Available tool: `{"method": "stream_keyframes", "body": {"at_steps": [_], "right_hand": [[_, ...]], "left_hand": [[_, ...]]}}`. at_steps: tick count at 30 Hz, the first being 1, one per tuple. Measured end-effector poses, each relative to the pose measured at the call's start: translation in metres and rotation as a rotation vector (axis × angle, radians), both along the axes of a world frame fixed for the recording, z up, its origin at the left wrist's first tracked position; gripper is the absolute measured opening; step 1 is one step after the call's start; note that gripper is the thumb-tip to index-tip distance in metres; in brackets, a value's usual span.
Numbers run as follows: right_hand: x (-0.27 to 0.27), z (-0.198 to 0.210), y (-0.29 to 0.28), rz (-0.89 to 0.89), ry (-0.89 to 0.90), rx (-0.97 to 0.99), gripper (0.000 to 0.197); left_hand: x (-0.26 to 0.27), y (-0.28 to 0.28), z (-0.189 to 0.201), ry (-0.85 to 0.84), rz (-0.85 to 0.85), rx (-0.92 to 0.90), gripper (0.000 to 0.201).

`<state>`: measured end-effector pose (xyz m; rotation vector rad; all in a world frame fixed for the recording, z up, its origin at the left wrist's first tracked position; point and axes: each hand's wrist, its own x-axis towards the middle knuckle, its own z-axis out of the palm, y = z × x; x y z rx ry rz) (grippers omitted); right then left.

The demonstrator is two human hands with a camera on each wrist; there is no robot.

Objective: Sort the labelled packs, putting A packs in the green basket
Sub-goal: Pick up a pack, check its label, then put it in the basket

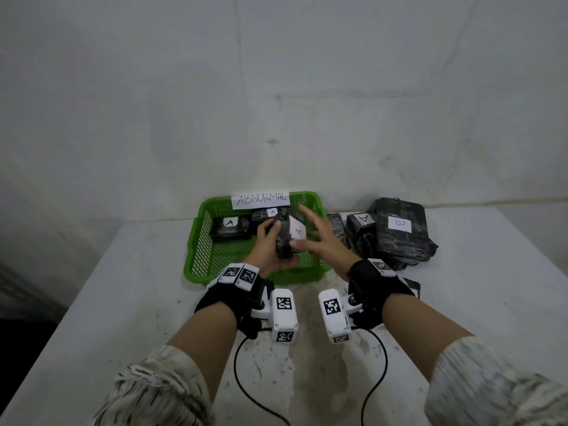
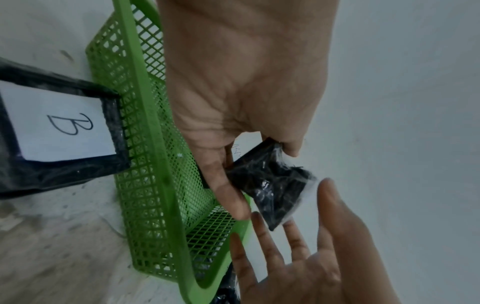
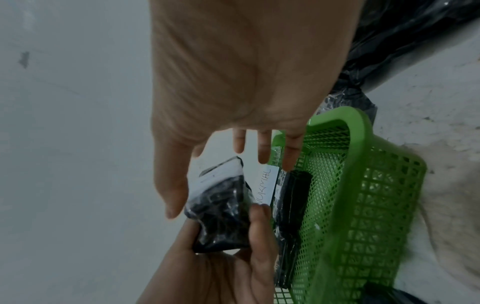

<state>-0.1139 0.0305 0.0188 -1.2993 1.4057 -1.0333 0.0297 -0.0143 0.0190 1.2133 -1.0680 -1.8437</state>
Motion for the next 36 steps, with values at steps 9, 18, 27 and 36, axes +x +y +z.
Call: {"method": "stream_keyframes", "body": {"at_steps": [9, 18, 27, 36], "right_hand": [[0.002, -0.005, -0.009, -0.209, -0.098, -0.077, 0.031], [0.009, -0.016, -0.008, -0.202, -0.009, -0.073, 0.022], [0.007, -0.005, -0.002, -0.131, -0.068, -0.013, 0.039], [0.006, -0.003, -0.001, -0.203, -0.064, 0.032, 0.046]], "left_hand": [[0.001, 0.004, 0.000, -0.121, -0.210, -0.007, 0.055], [-0.008, 0.005, 0.000, -0.058, -0.123, -0.053, 0.020], [0.000, 0.003, 0.003, -0.062, -0.132, -0.069, 0.044], [0.005, 0.005, 0.002, -0.210, -0.201, -0.211, 0.045]]}}
